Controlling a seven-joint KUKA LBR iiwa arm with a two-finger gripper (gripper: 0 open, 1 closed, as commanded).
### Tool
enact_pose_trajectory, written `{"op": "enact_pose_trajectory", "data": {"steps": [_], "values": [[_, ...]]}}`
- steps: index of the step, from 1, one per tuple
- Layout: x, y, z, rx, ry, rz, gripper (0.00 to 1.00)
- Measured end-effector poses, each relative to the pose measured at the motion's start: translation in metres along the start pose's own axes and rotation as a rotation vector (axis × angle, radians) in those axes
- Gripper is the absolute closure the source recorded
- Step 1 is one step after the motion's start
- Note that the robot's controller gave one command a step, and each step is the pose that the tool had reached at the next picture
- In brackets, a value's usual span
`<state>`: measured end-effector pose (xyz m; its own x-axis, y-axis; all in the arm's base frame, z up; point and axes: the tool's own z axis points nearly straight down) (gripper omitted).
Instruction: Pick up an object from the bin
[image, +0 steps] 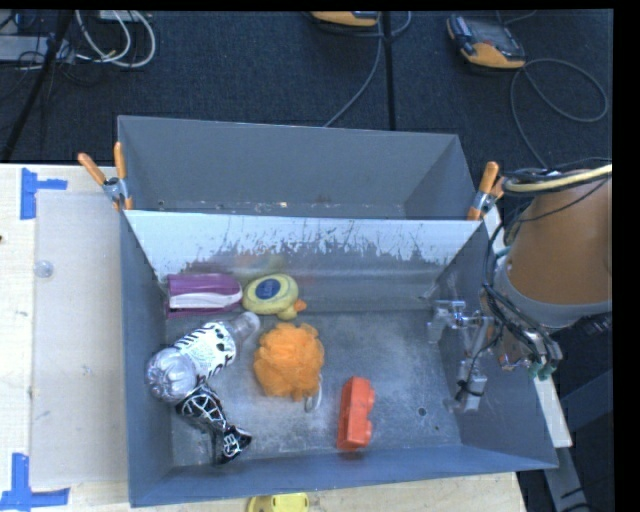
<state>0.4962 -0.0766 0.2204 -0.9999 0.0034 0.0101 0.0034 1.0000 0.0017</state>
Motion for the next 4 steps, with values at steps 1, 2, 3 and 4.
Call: {"op": "enact_pose_trajectory", "data": {"steps": [1, 2, 3, 4], "values": [[-0.001, 0.0, -0.004, 0.001, -0.008, -0.002, 0.0], [-0.018, 0.018, 0.035, 0.002, -0.013, -0.02, 0.0], [-0.007, 0.052, 0.09, 0.001, -0.009, -0.084, 0.0], [-0.033, 0.099, 0.128, 0.002, -0.006, -0.052, 0.0]]}}
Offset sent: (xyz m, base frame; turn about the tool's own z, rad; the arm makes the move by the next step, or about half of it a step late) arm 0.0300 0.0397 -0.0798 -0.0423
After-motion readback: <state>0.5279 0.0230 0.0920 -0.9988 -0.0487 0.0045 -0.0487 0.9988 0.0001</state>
